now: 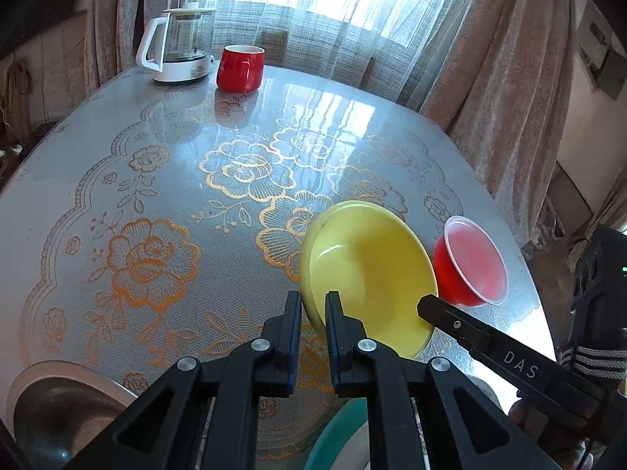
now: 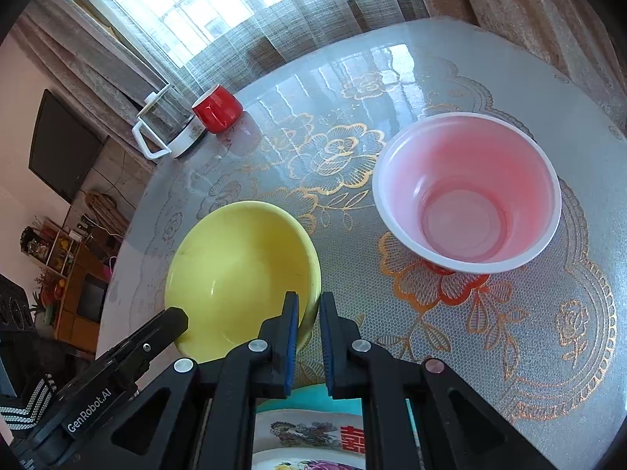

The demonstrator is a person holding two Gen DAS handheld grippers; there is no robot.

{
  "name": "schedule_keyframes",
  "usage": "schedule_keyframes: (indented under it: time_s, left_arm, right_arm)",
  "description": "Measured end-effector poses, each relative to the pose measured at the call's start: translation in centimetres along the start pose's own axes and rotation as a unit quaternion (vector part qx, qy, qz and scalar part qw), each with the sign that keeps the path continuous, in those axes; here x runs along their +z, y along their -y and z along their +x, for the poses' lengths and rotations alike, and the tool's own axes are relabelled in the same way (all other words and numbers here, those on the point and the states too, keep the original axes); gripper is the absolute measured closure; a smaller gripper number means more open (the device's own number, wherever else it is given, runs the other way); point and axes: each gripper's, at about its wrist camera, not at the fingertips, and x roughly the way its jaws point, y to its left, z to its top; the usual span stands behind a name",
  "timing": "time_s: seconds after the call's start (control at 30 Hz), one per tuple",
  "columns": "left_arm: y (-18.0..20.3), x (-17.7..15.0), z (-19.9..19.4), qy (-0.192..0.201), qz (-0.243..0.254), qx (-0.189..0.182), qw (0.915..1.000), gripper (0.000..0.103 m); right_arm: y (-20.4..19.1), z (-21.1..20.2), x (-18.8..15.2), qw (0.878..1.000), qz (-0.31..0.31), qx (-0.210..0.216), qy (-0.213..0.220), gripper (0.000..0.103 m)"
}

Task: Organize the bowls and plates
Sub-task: 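Lift the yellow bowl and carry it over the steel bowl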

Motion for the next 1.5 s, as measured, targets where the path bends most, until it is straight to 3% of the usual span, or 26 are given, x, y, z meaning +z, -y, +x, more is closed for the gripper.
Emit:
schedule_keyframes:
  time_s: [0.8,1.23,1.5]
  left_arm:
    - [-4.7,-5.1,-10.2,0.073,-0.028,0.003,0.9969,0.09]
    - [-9.8,-8.7,-14.7,0.091,-0.08,0.012,0.9926,0.09]
    - [-11.9,-11.0,-15.3,0.082,-0.1,0.024,0.9913,0.09]
  right_arm:
    - [-6.8,-3.4,-4.7,0.996,-0.058,0.066,0.003,0.092]
    - [-12.2,-3.9,-8.2,0.987,-0.117,0.105,-0.013,0.092]
    - [-13.8,-3.2,-10.5,0.983,-0.141,0.114,-0.036,0.092]
